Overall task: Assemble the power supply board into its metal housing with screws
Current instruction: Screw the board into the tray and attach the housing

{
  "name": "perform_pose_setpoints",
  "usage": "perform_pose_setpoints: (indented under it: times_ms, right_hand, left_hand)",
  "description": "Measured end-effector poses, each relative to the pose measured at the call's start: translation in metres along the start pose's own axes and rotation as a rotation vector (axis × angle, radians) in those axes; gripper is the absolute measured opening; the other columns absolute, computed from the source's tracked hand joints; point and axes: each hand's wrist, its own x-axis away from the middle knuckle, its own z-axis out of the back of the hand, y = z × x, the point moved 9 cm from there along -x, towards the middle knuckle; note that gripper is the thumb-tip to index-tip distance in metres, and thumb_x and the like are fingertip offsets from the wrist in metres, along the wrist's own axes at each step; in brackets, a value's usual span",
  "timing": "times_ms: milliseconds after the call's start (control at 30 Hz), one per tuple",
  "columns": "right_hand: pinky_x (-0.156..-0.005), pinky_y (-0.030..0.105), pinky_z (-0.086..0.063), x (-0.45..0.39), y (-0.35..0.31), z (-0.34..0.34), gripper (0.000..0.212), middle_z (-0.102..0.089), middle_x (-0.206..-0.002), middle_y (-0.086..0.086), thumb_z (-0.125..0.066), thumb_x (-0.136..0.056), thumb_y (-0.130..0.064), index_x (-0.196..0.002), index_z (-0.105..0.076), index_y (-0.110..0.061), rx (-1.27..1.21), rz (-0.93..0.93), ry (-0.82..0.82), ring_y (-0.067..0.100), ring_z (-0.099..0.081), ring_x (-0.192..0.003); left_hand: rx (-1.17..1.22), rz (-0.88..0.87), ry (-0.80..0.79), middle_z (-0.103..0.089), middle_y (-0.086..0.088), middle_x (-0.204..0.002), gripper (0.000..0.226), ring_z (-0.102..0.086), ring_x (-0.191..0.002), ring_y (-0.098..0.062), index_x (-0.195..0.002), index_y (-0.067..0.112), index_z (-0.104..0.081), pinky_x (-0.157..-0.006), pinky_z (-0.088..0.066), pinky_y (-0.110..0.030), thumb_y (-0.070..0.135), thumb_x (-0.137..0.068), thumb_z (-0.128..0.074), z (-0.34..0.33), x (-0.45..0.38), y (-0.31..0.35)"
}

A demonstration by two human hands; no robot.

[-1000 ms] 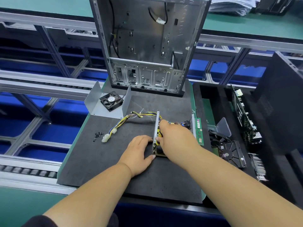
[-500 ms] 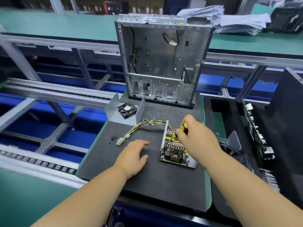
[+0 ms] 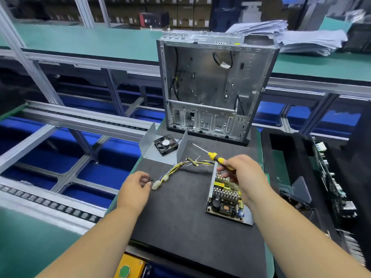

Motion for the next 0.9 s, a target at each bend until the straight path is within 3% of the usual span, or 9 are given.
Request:
perform_pose_setpoints:
  times_ms: [167, 367, 633, 900]
  right_hand:
    - [-0.056, 0.028, -0.035, -0.014, 0.005, -0.035, 0.013, -0.071, -0.071, 0.007, -0.053, -0.093, -0.006, -0.082, -0.059, -0.008, -0.136, -0.149, -0.054, 0.013, -0.05, -0.051]
    - [-0.059, 0.029, -0.036, -0.025, -0.012, -0.063, 0.019, -0.07, -0.07, 0.007, -0.049, -0.096, -0.004, -0.079, -0.056, -0.009, -0.147, -0.121, -0.03, 0.017, -0.05, -0.055]
    - [-0.057, 0.029, -0.039, -0.042, -0.011, -0.073, 0.009, -0.073, -0.073, 0.007, -0.051, -0.095, -0.008, -0.087, -0.055, -0.009, -0.122, -0.076, 0.007, 0.015, -0.052, -0.053]
    - [-0.057, 0.027, -0.04, -0.043, -0.005, -0.084, 0.003, -0.075, -0.079, 0.009, -0.055, -0.093, -0.013, -0.094, -0.054, -0.011, -0.101, -0.066, 0.03, 0.013, -0.056, -0.056]
  left_hand:
    - [-0.109, -0.062, -0.04, -0.059, 0.011, -0.095, 0.018, -0.06, -0.09, -0.01, -0.094, 0.031, -0.065, -0.084, -0.05, -0.03, 0.014, -0.087, -0.067, -0.001, -0.023, -0.004]
    - [-0.446, -0.239, -0.209, -0.051, 0.016, -0.089, 0.011, -0.049, -0.096, -0.011, -0.081, 0.037, -0.065, -0.081, -0.047, -0.029, 0.027, -0.083, -0.069, -0.018, -0.059, 0.01]
    - [-0.482, -0.365, -0.317, -0.049, 0.016, -0.086, 0.018, -0.048, -0.09, -0.008, -0.072, 0.036, -0.055, -0.075, -0.043, -0.025, 0.041, -0.084, -0.068, -0.038, -0.069, 0.008]
    - [-0.405, -0.415, -0.394, -0.049, 0.015, -0.087, 0.013, -0.047, -0.09, -0.007, -0.076, 0.033, -0.057, -0.077, -0.047, -0.026, 0.038, -0.086, -0.065, -0.043, -0.065, 0.01]
